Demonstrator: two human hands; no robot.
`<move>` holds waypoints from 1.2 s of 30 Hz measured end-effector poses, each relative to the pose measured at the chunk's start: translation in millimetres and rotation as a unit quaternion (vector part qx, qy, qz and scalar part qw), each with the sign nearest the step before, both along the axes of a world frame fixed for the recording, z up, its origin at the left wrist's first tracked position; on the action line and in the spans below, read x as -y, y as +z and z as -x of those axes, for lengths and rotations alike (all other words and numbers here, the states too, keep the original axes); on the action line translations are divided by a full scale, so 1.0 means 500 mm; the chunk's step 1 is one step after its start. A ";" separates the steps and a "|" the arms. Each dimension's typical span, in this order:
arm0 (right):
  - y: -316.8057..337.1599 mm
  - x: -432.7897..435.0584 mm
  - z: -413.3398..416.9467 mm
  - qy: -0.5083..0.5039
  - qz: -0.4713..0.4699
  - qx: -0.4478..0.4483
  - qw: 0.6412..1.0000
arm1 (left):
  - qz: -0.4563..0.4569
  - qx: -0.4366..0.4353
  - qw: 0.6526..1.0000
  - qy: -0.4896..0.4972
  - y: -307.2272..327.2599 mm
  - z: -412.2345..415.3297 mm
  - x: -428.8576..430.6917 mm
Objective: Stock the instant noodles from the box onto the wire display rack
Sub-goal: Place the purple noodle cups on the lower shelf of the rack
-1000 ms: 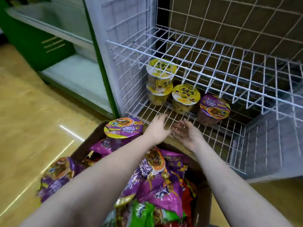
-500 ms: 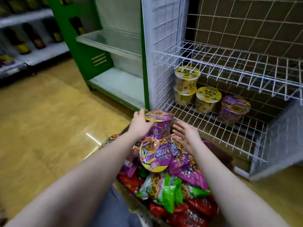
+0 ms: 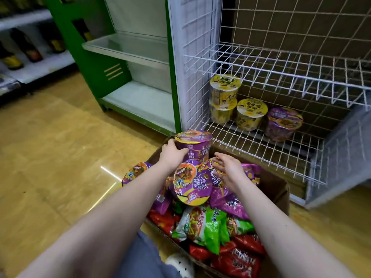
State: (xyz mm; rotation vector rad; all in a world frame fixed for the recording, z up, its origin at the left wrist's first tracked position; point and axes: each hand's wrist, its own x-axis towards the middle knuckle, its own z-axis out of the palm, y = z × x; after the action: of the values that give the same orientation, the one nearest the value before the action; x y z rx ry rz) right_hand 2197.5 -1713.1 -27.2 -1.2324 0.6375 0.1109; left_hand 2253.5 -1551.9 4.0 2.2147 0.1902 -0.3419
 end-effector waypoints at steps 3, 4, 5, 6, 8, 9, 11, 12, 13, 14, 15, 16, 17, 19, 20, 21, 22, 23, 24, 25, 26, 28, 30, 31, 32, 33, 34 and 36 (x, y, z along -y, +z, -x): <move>-0.001 -0.006 -0.020 -0.014 -0.008 -0.001 1.000 | 0.031 -0.027 0.998 0.050 -0.029 -0.030 0.002; -0.005 -0.008 -0.029 -0.021 -0.010 -0.004 1.000 | 0.048 -0.037 0.995 0.078 -0.038 -0.040 0.002; -0.007 -0.009 -0.037 -0.028 -0.009 -0.009 1.000 | 0.065 -0.046 0.991 0.109 -0.043 -0.047 0.003; -0.012 -0.012 -0.046 -0.035 -0.007 -0.015 0.999 | 0.090 -0.059 0.984 0.142 -0.050 -0.057 0.004; -0.018 -0.020 -0.064 -0.046 -0.002 -0.024 0.999 | 0.181 -0.088 0.957 0.209 -0.062 -0.078 0.009; -0.020 -0.023 -0.073 -0.050 0.001 -0.026 0.998 | 0.227 -0.099 0.938 0.243 -0.067 -0.088 0.011; -0.025 -0.029 -0.093 -0.060 0.022 -0.028 0.998 | 0.270 -0.108 0.914 0.284 -0.092 -0.117 0.013; -0.028 -0.030 -0.103 -0.067 0.034 -0.027 0.997 | 0.277 -0.112 0.911 0.285 -0.101 -0.129 0.012; -0.031 -0.032 -0.113 -0.074 0.044 -0.025 0.996 | 0.277 -0.113 0.911 0.284 -0.107 -0.141 0.013; -0.035 -0.034 -0.122 -0.078 0.051 -0.027 0.995 | 0.276 -0.115 0.912 0.282 -0.113 -0.153 0.013; -0.039 -0.036 -0.129 -0.079 0.053 -0.030 0.995 | 0.282 -0.120 0.910 0.281 -0.114 -0.161 0.014; -0.043 -0.039 -0.136 -0.080 0.049 -0.034 0.995 | 0.299 -0.128 0.903 0.279 -0.118 -0.170 0.016; -0.046 -0.043 -0.142 -0.083 0.038 -0.036 0.995 | 0.319 -0.132 0.898 0.275 -0.120 -0.174 0.018; -0.050 -0.052 -0.152 -0.084 0.001 -0.037 0.996 | 0.326 -0.136 0.902 0.248 -0.136 -0.182 0.025; -0.052 -0.057 -0.158 -0.081 -0.019 -0.039 0.996 | 0.328 -0.142 0.905 0.231 -0.139 -0.181 0.029; -0.052 -0.061 -0.162 -0.079 -0.037 -0.042 0.995 | 0.332 -0.146 0.905 0.221 -0.133 -0.175 0.033; -0.052 -0.065 -0.164 -0.079 -0.051 -0.045 0.995 | 0.333 -0.144 0.906 0.217 -0.129 -0.172 0.037; -0.050 -0.069 -0.165 -0.081 -0.067 -0.043 0.994 | 0.323 -0.137 0.910 0.219 -0.127 -0.171 0.040; -0.052 -0.069 -0.166 -0.089 -0.074 -0.039 0.992 | 0.310 -0.122 0.916 0.222 -0.129 -0.175 0.043; -0.053 -0.068 -0.165 -0.104 -0.076 -0.034 0.991 | 0.297 -0.107 0.922 0.225 -0.121 -0.173 0.046; -0.053 -0.066 -0.162 -0.121 -0.075 -0.028 0.989 | 0.290 -0.086 0.926 0.225 -0.115 -0.173 0.049; -0.048 -0.059 -0.150 -0.147 -0.087 -0.014 0.985 | 0.293 -0.049 0.932 0.209 -0.090 -0.164 0.055; -0.038 -0.047 -0.136 -0.161 -0.104 0.002 0.981 | 0.353 -0.051 0.915 0.187 -0.063 -0.148 0.062; -0.029 -0.042 -0.127 -0.166 -0.110 0.012 0.980 | 0.395 -0.060 0.900 0.174 -0.049 -0.138 0.068; -0.023 -0.036 -0.120 -0.167 -0.113 0.021 0.979 | 0.433 -0.066 0.884 0.165 -0.041 -0.131 0.075; -0.017 -0.029 -0.111 -0.168 -0.118 0.028 0.978 | 0.453 -0.067 0.875 0.156 -0.033 -0.121 0.080; -0.013 -0.022 -0.103 -0.167 -0.117 0.033 0.978 | 0.462 -0.065 0.872 0.146 -0.026 -0.111 0.086; -0.005 -0.007 -0.084 -0.158 -0.108 0.043 0.981 | 0.459 -0.061 0.877 0.126 -0.011 -0.090 0.098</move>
State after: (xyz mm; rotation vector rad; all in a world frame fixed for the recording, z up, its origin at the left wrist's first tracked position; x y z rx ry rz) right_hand 2239.6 -1709.4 -29.4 -0.9096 0.7190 -0.1358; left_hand 2298.5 -1600.8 -1.5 1.2082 0.3044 -0.3332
